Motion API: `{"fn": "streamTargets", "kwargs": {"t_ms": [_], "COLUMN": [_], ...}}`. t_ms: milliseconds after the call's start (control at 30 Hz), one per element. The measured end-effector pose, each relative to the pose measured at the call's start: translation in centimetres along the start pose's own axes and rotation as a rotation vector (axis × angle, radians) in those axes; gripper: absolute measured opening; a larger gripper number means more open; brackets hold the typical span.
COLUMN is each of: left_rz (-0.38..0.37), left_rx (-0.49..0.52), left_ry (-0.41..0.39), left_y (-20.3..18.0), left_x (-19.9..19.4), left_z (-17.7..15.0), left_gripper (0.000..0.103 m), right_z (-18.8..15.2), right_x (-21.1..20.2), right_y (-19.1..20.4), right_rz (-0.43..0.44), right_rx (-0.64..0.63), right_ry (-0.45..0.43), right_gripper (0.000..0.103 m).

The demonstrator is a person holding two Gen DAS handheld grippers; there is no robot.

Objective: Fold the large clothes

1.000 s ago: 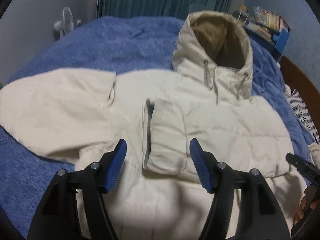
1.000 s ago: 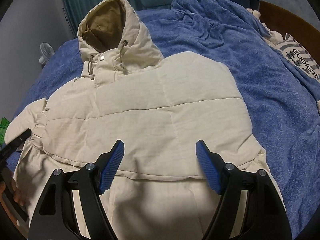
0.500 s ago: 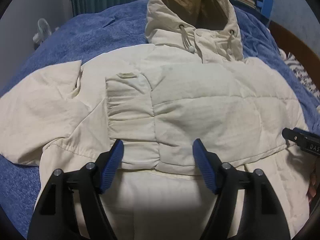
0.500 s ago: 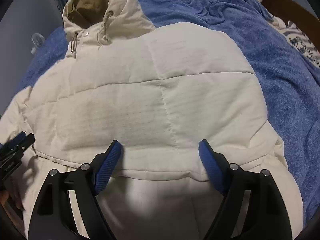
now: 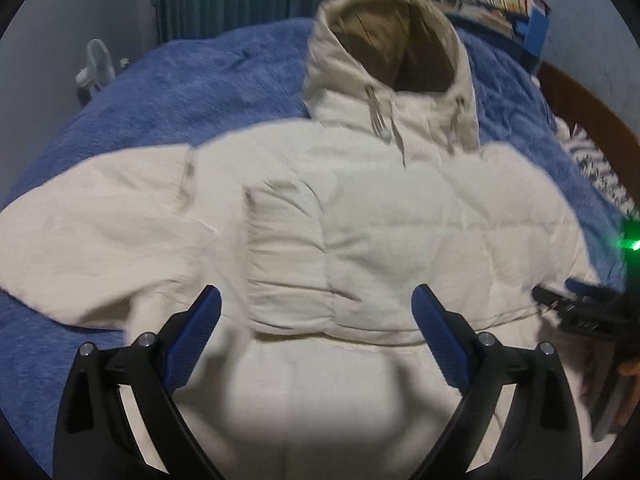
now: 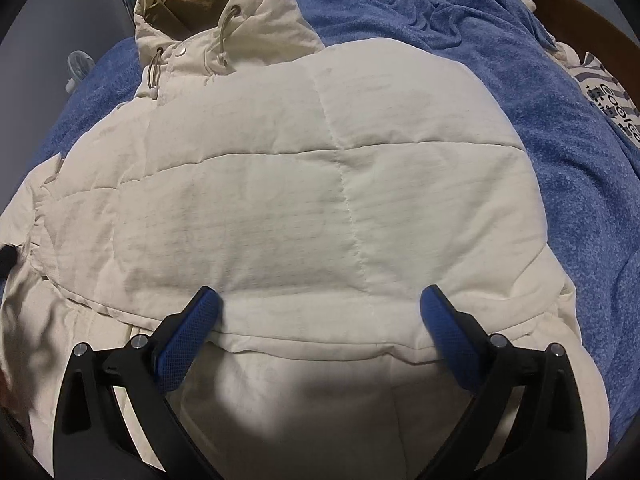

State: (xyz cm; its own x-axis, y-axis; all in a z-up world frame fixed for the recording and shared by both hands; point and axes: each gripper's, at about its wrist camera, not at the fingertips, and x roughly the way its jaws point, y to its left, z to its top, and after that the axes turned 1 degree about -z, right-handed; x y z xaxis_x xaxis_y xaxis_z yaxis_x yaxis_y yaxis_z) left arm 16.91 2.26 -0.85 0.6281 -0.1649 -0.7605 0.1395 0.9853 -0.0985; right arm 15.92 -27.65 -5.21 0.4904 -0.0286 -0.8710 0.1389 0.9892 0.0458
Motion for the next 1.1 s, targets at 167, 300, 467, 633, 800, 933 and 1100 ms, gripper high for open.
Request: {"fn": "streamTargets", "kwargs": {"t_ms": [167,300,467,633,800,933,1100], "left_rz": [0.046,0.2,0.391,0.357,0.289,0.307,0.312], "left_rx": [-0.058,-0.106,-0.198,-0.337,-0.522,-0.531,-0.604], "left_ry": [-0.097,-0.139,-0.124,-0.1,-0.006,-0.023,-0.128], "left_y": [5.0,10.5,18.4,24.5,29.3,31.3,34.3], "left_x": [-5.4,-7.9,-8.0,-6.4,-2.4,-0.4,-0.5], "left_z": [1.6,1.5,-0.1,-1.6,-3.7,-3.6,-2.7], "left_gripper": [0.095,0.095,0.095,0.095,0.094,0.091,0.075], "right_z": [0.0,0.0,0.4,0.6,0.3,0.0,-0.1], "right_x": [0.1,0.1,-2.0,-6.7,-7.9,-7.7,-6.7], "right_y": [-0.1,-0.1,1.0,3.3,5.5,6.3,6.3], "right_rz": [0.006,0.004,-0.041,0.085,0.128,0.127,0.106], "right_rx": [0.004,0.003,-0.007,-0.036,-0.081,-0.107,-0.117], "right_ry": [0.001,0.001,-0.019,-0.171,-0.203,-0.195,-0.174], "right_gripper": [0.097,0.097,0.097,0.097,0.097,0.097,0.097]}}
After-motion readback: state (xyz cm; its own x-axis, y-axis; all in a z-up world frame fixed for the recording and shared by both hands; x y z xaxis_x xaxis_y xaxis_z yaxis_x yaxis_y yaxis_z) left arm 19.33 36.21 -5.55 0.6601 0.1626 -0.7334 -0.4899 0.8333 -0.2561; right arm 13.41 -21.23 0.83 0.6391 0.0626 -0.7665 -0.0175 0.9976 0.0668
